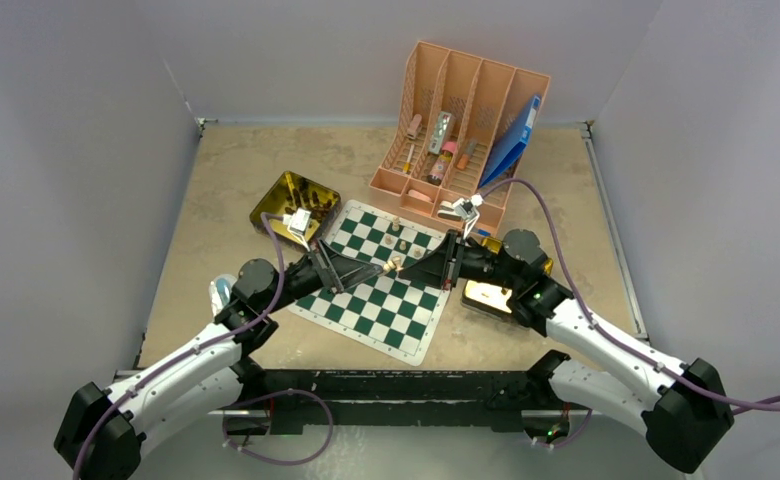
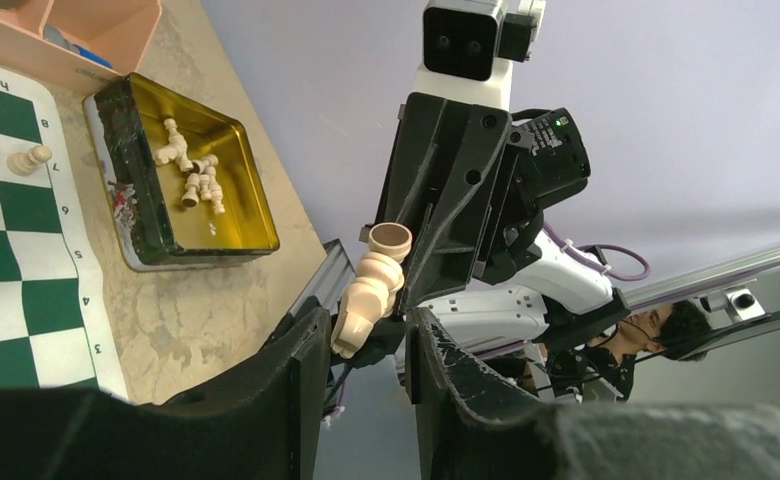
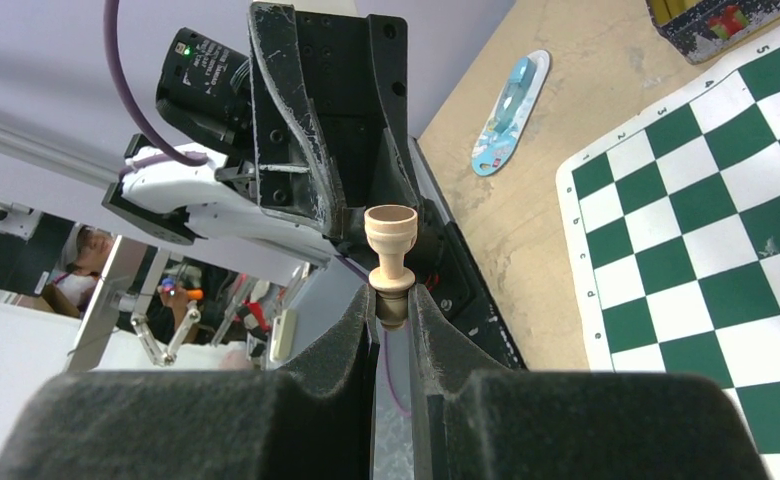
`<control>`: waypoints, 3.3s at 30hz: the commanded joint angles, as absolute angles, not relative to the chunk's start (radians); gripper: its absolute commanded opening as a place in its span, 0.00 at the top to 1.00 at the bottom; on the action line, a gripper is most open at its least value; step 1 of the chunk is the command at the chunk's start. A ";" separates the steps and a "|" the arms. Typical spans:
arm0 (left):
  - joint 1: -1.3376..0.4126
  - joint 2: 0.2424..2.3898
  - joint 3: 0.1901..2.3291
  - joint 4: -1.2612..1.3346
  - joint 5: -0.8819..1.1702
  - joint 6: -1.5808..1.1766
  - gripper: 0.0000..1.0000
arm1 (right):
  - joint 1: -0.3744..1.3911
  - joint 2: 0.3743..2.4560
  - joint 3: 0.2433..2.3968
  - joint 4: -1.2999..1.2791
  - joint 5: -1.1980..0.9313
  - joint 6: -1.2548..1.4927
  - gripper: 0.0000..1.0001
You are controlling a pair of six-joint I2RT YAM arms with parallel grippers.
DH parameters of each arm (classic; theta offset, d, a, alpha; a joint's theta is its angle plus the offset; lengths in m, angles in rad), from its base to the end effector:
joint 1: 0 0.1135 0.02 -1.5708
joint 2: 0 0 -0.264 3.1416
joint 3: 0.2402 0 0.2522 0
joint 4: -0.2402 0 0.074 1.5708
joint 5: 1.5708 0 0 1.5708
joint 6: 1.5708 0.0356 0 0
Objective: Set up the chess pieces on the board
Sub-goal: Pick up the chess piece from the storage box, then place the chess piece on the chessboard.
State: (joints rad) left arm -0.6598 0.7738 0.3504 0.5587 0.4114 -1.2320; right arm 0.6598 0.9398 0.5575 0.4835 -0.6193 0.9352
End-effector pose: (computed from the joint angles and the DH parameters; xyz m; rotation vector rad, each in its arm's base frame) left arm 0.1373 -0.1245 0.2664 -0.0895 1.7354 -1.7763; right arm 0.1583 0.1490 0.3014 -0.3535 1.7209 1.6817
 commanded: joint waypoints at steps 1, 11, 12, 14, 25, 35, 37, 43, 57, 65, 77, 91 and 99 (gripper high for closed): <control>-0.661 0.762 0.348 0.625 0.419 -1.190 0.68 | 0.658 0.916 0.547 0.566 -0.622 0.971 1.00; -0.661 0.799 0.334 0.696 0.464 -1.167 0.71 | 0.657 0.897 0.526 0.588 -0.592 1.010 1.00; -0.661 0.800 0.335 0.690 0.467 -1.157 0.71 | 0.658 0.900 0.522 0.596 -0.592 1.015 1.00; -0.661 0.806 0.339 0.682 0.474 -1.133 0.71 | 0.658 0.907 0.515 0.612 -0.597 1.027 1.00; -0.662 0.822 0.375 0.631 0.503 -1.023 0.87 | 0.658 0.920 0.493 0.650 -0.586 1.062 1.00; -0.661 0.705 0.509 0.140 0.391 -0.874 1.00 | 0.657 0.896 0.534 0.448 -0.529 0.901 1.00; -0.661 0.698 0.594 -0.086 0.327 -0.787 1.00 | 0.658 0.880 0.566 0.365 -0.494 0.837 1.00; -0.661 0.780 0.853 -0.547 0.166 -0.563 1.00 | 0.658 0.824 0.624 0.190 -0.343 0.659 1.00; -0.658 1.485 1.427 -0.985 0.005 -0.249 1.00 | 0.659 0.715 0.646 0.005 -0.278 0.457 1.00; -0.649 1.724 1.441 -1.104 0.034 -0.219 1.00 | 0.658 0.689 0.647 0.022 -0.297 0.427 1.00; -0.649 1.843 1.345 -1.079 0.069 -0.226 1.00 | 0.658 0.667 0.634 0.021 -0.321 0.432 1.00; -0.649 1.873 1.323 -1.018 0.122 -0.213 0.74 | 0.658 0.669 0.639 0.016 -0.291 0.439 1.00; -0.649 1.822 1.265 -0.984 0.124 -0.227 0.65 | 0.658 0.681 0.635 0.024 -0.295 0.438 1.00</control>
